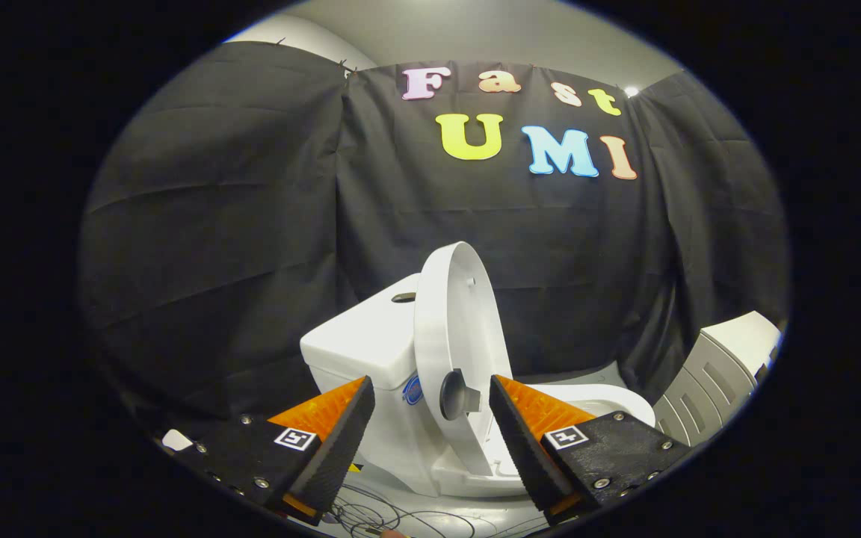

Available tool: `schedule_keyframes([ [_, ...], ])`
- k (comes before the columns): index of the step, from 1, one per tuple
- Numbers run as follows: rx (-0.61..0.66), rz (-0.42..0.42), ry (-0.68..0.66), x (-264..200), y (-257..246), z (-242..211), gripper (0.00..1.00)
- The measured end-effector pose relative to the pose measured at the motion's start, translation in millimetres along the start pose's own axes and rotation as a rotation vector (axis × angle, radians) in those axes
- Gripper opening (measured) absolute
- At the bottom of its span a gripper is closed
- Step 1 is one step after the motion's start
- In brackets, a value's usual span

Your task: Open the toilet lid.

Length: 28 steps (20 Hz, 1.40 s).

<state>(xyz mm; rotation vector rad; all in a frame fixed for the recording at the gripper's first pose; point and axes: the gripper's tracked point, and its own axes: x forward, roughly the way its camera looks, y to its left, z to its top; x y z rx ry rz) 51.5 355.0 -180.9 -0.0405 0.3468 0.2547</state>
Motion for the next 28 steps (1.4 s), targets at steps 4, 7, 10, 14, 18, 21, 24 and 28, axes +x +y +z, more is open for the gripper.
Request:
schedule_keyframes([
  [4,0.027,0.037,-0.09,-31,-29,42,0.95],
  [7,0.018,0.066,-0.173,-51,-62,82,0.95],
  [10,0.025,0.063,-0.247,-71,-109,117,0.95],
  [14,0.059,0.049,-0.306,-98,-173,145,0.95],
  [18,0.035,0.061,-0.362,-127,-222,158,0.94],
  [21,-0.01,0.026,-0.358,-136,-264,152,0.94],
  [24,-0.013,-0.031,-0.353,-137,-300,155,0.94],
  [28,0.027,-0.084,-0.328,-136,-337,153,0.94],
])
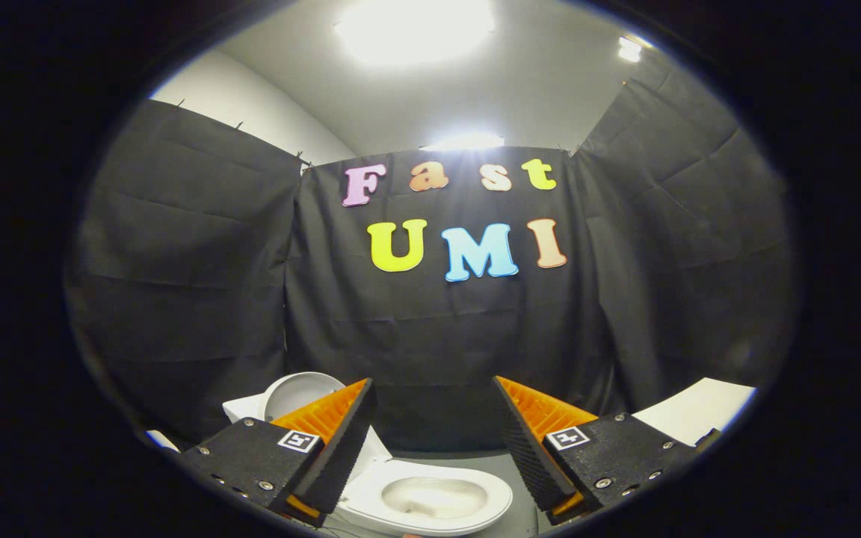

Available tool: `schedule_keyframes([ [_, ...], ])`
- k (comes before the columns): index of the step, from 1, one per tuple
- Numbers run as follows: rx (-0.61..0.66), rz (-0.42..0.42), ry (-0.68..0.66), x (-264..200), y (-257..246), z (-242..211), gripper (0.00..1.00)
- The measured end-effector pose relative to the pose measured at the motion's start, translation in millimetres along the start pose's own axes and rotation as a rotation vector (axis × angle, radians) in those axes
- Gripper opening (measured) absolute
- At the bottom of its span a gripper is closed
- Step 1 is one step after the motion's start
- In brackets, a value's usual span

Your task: Open the toilet lid.

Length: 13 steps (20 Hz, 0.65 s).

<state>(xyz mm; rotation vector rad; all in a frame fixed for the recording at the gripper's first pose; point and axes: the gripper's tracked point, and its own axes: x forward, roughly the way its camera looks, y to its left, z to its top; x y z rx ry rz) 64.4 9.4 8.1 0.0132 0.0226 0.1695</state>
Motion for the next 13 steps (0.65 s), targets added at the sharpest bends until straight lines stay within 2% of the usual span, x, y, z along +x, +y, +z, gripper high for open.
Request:
schedule_keyframes([
  [4,0.024,-0.042,0.054,-2,-22,-9,0.94],
  [6,-0.007,-0.055,0.08,-9,-28,-13,0.94],
  [9,-0.083,-0.046,0.082,-27,-29,-16,0.95],
  [13,-0.072,-0.032,0.053,-43,-22,-4,0.94],
])
